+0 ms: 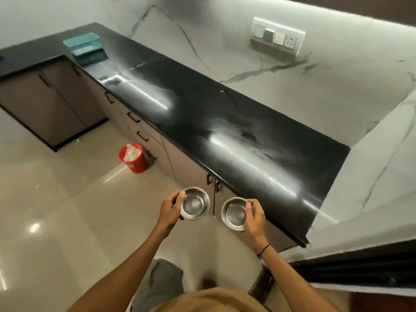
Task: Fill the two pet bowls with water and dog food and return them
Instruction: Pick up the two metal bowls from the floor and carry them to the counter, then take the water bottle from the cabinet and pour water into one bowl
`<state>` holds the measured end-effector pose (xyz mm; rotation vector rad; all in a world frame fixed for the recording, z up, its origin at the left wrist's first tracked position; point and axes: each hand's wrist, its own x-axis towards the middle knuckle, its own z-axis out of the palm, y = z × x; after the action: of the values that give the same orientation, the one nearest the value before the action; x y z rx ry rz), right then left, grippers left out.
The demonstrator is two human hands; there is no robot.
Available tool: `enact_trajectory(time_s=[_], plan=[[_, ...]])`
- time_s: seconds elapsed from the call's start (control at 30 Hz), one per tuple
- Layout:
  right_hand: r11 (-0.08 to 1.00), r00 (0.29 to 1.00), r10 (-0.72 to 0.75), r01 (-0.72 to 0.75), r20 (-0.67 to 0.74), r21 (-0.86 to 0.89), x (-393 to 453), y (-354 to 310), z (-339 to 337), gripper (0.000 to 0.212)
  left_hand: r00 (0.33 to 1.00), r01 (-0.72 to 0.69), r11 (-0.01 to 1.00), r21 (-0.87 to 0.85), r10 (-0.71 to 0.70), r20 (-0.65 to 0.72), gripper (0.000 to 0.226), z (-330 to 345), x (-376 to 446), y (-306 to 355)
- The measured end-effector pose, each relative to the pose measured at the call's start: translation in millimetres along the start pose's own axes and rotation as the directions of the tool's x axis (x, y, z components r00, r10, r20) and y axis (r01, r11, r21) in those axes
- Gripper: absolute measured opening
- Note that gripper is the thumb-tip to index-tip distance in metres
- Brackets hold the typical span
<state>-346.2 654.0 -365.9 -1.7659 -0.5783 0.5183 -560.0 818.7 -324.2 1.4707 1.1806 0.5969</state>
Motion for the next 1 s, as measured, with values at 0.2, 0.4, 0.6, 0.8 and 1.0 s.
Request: enact_trajectory(time_s=[0.2, 0.4, 0.6, 0.8, 1.0], plan=[[0.996, 0.983, 0.086, -0.091, -0.164, -0.019, 69.6, -2.8, 51.4, 0.02, 0.987, -0.067, 0.998, 0.006, 0.065, 0.148, 0.023, 7.1, 117.9, 19.7], [0.981, 0.908, 0.186, -0.19, -0.376, 0.028, 127.0, -25.7, 85.8, 0.021, 0.938, -0.071, 0.997, -0.013, 0.071, 0.338, 0.021, 17.7, 241.9, 35.7], [0.95, 0.75, 0.308, -0.279, -0.585, 0.142, 172.9, -41.2, 104.2, 0.021, 0.847, 0.034, 0.999, 0.035, -0.047, 0.529, 0.019, 44.5, 335.2, 57.9], [0.89, 0.624, 0.443, -0.392, -0.644, 0.232, 225.9, -18.3, 98.9, 0.02, 0.759, 0.141, 0.985, 0.1, -0.172, 0.628, 0.018, 99.9, 387.5, 65.0], [0.793, 0.492, 0.595, -0.485, -0.635, 0.368, 273.1, 4.2, 88.4, 0.026, 0.737, 0.176, 0.967, 0.184, -0.253, 0.626, 0.024, 146.2, 410.3, 61.2]])
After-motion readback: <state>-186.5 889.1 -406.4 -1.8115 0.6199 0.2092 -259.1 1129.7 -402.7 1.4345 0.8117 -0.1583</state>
